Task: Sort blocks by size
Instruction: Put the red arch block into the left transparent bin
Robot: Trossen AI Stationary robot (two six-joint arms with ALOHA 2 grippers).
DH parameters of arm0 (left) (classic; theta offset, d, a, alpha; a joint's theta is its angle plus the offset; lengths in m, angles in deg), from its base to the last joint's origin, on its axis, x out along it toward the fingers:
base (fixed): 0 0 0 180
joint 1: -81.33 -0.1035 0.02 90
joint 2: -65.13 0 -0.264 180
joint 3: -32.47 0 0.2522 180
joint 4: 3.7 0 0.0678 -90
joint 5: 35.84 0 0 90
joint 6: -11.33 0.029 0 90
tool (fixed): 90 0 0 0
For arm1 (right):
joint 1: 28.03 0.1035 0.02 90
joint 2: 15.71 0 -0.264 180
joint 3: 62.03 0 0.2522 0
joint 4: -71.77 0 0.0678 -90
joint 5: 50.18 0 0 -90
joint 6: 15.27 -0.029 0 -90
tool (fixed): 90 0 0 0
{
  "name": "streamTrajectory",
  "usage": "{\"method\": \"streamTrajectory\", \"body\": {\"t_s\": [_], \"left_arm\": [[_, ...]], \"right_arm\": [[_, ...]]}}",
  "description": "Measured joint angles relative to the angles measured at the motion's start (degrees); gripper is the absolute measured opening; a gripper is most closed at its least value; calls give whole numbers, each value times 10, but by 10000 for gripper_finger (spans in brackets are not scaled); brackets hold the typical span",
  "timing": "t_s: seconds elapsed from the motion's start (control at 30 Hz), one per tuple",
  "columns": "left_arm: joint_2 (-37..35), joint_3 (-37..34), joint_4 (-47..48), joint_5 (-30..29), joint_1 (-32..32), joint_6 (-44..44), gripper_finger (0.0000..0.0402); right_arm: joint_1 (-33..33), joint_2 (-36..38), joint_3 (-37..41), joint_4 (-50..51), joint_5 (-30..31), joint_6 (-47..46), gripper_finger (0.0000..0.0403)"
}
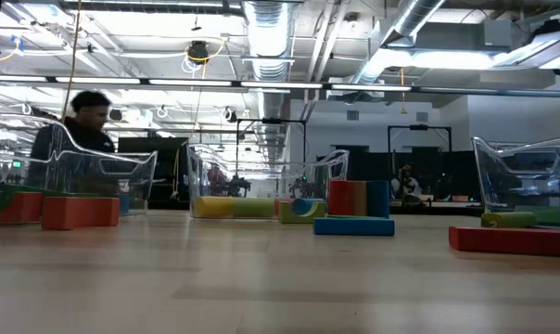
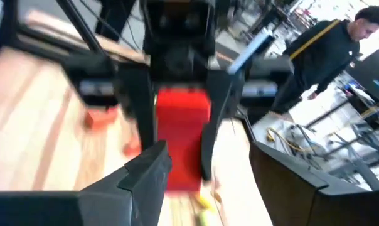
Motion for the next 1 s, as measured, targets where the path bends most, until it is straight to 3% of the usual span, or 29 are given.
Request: {"method": "streamTrajectory", "body": {"t_s": [0.17, 0.33, 0.43, 0.53, 0.67, 0.77, 1.0], "left_arm": [[-47, 0, 111, -54, 0, -17, 134], [-116, 0, 316, -136, -4, -84, 133], [-159, 0, 466, -173, -17, -167, 133], [-196, 0, 629, -195, -43, -305, 133], [-234, 0, 825, -198, -85, -489, 133], [-252, 0, 921, -179, -109, -582, 133], [-255, -17, 986, -90, -144, -653, 133]], "right_arm": [[7, 1, 0, 82, 28, -58, 255], [17, 1, 0, 233, 27, -196, 255], [21, 2, 8, 329, 24, -290, 255], [26, 2, 23, 393, 23, -366, 255], [30, 2, 47, 424, 23, -411, 256], [31, 2, 60, 429, 22, -425, 256], [30, 2, 80, 428, 22, -439, 256]]}}
